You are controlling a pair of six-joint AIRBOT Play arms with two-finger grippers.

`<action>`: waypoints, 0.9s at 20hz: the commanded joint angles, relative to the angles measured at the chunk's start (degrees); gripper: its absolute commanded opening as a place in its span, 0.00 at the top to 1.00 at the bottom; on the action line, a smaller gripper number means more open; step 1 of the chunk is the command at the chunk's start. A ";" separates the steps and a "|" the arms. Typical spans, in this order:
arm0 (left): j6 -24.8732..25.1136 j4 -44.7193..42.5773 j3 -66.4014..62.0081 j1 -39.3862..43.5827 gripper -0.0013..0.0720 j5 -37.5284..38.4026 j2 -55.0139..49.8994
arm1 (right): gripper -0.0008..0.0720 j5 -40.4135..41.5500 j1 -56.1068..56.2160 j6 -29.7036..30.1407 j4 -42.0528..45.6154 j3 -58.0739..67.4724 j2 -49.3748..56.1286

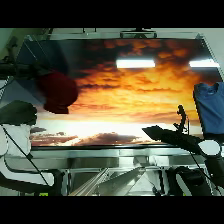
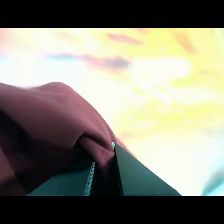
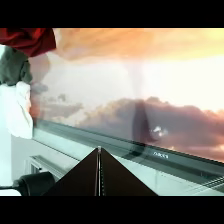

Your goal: Fold the shirts.

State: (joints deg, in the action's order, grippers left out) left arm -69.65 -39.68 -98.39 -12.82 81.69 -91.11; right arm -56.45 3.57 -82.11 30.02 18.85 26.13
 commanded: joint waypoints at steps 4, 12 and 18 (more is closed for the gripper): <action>-2.29 8.22 3.26 20.76 0.96 -3.80 7.39 | 0.96 -0.31 -0.04 2.91 -0.26 -0.02 -0.02; -9.35 -10.27 0.63 30.49 0.31 1.46 -4.55 | 0.28 2.69 -0.22 5.86 -0.26 0.04 -0.02; -14.03 -24.35 6.58 20.72 0.01 11.91 -2.23 | 0.30 1.53 -7.06 10.97 0.61 0.04 7.30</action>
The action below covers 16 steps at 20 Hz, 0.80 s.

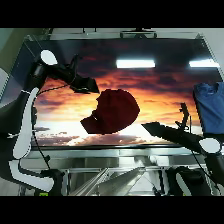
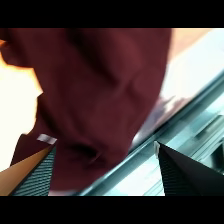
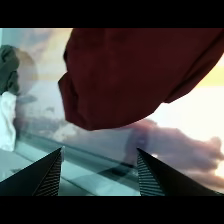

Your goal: Fold the shirts.

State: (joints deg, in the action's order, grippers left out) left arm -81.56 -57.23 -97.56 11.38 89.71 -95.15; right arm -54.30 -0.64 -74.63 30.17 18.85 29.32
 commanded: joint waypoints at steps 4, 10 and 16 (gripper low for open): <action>1.31 -5.01 30.05 -6.38 0.01 -6.49 9.70 | 0.30 -0.44 -3.74 14.16 0.42 1.81 18.88; 8.31 4.13 48.81 -2.80 0.04 -22.16 12.83 | 0.30 -0.17 1.16 19.43 -0.02 15.54 44.96; 9.68 6.27 51.23 3.04 0.21 -33.16 12.83 | 0.30 -0.13 7.91 19.34 -2.10 29.97 59.10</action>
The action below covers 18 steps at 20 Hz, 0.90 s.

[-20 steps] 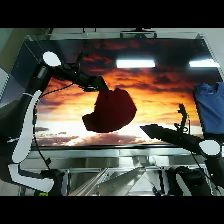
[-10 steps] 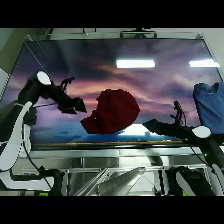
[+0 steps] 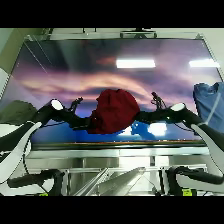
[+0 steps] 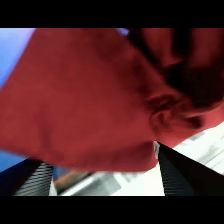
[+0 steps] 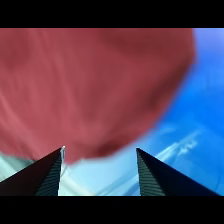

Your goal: Fold the shirts.

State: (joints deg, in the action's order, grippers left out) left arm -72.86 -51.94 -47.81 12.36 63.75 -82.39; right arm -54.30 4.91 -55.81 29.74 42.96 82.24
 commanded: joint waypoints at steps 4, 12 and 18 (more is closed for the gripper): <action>0.85 1.20 1.44 0.85 0.95 -9.94 0.09 | 0.84 -0.24 2.36 0.57 -5.33 8.17 8.37; 2.71 5.64 -12.96 -5.79 0.95 0.87 12.63 | 0.97 -11.69 -2.58 1.62 -5.73 13.29 -1.11; 1.27 5.66 -33.66 -7.61 0.95 0.48 32.02 | 0.97 -19.41 -5.07 1.88 -13.49 25.31 -26.43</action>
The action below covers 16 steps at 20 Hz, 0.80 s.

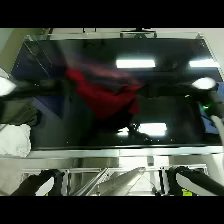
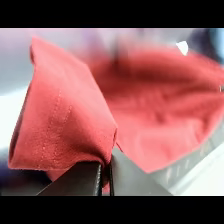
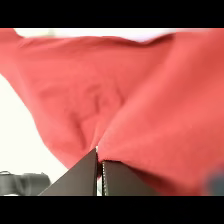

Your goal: Fold the shirts.

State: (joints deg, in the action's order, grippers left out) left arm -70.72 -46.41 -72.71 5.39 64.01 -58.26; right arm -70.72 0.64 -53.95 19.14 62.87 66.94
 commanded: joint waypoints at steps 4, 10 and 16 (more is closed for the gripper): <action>-2.40 -0.59 -13.99 -0.66 0.95 0.33 16.31 | 0.97 -0.39 -0.90 -0.04 -1.73 10.05 -24.09; -2.36 -3.10 -5.49 -0.66 0.95 -2.71 14.21 | 0.97 1.18 -0.81 -4.59 10.47 9.22 -18.01; 0.79 -3.56 1.79 -0.83 0.95 -4.46 -8.35 | 0.72 1.73 -0.46 -4.57 10.38 5.22 8.55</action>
State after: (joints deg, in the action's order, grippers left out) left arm -71.61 -49.76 -73.49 4.75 60.64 -56.93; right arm -69.04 0.10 -58.30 28.67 69.30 63.51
